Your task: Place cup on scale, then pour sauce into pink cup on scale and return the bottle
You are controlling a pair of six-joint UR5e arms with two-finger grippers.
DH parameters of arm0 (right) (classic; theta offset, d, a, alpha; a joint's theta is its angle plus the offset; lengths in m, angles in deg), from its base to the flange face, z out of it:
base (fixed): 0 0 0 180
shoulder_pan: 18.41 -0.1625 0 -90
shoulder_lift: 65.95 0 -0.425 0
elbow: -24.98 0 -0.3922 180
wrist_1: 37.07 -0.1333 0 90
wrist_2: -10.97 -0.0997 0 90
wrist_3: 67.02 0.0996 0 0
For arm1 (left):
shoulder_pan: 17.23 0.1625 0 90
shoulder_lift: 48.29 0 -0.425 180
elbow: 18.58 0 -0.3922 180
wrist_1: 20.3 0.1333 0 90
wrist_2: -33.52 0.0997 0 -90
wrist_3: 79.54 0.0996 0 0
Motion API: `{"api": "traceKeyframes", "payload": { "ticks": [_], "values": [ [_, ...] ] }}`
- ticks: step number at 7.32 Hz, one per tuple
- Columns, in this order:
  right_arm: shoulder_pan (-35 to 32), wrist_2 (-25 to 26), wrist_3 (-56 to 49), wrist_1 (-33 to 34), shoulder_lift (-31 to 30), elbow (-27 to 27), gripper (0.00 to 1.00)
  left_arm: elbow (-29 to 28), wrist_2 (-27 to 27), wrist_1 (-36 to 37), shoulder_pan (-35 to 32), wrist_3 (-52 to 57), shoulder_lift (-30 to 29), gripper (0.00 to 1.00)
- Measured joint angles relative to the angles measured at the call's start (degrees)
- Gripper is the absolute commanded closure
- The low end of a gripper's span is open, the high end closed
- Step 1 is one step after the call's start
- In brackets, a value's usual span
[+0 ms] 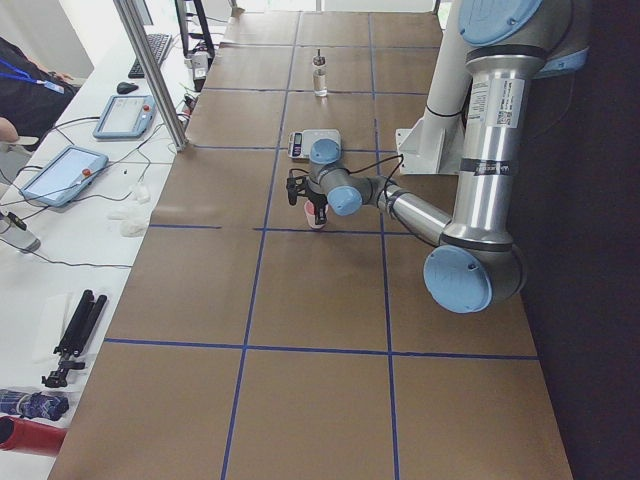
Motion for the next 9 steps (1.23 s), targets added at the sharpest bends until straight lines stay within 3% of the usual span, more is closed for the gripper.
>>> {"api": "traceKeyframes", "payload": {
  "ticks": [2, 4, 5, 7, 9],
  "values": [
    [0.15, -0.08, -0.06, 0.21, -0.03, 1.44, 0.00, 2.20, -0.21, 1.74, -0.26, -0.26, -0.19, 1.00],
    [0.52, -0.91, 0.17, 0.55, -0.55, 4.87, 0.00, 8.79, -0.54, 13.33, -1.20, 0.01, -2.81, 1.00],
    [0.57, -2.24, 1.53, 0.71, -0.93, 6.05, 0.00, 10.95, -0.60, 21.08, -1.52, -0.07, -7.32, 1.00],
    [1.58, -3.81, 6.68, 1.10, -2.13, 10.33, 0.00, 9.45, -1.43, 32.98, -1.28, -2.69, -20.50, 1.00],
    [6.84, -1.86, 19.55, 1.26, -2.46, 16.99, 0.00, 4.95, -3.47, 35.62, -0.14, -8.87, -29.90, 1.00]
  ]
}}
